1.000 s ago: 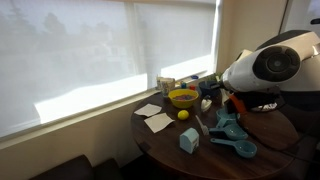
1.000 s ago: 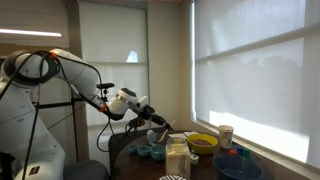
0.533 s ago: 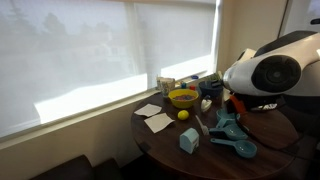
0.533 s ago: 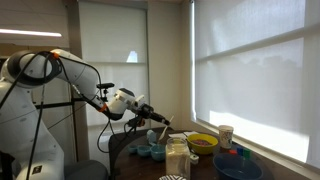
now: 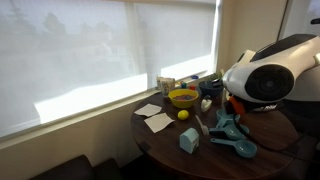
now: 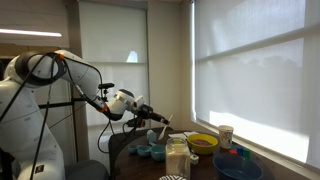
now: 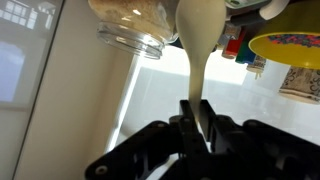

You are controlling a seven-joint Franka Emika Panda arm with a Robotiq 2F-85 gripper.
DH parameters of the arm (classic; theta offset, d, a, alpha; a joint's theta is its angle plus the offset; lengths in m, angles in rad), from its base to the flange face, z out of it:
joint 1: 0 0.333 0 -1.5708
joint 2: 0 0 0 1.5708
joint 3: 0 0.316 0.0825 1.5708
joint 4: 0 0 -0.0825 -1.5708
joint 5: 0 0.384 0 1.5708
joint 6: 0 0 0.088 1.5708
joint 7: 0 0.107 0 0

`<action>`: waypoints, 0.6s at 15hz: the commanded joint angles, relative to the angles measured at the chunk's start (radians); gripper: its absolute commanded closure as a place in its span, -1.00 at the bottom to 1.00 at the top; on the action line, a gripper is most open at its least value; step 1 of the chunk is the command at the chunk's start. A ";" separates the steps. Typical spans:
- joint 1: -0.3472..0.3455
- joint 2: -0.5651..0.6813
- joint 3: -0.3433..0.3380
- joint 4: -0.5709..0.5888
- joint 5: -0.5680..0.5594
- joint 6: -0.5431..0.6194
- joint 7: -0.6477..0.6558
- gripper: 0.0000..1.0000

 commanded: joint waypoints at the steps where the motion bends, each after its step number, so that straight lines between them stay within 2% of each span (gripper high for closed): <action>1: 0.032 0.019 -0.039 0.027 0.013 0.008 0.027 0.94; 9: 0.016 -0.115 -0.180 0.028 0.165 0.227 -0.049 0.94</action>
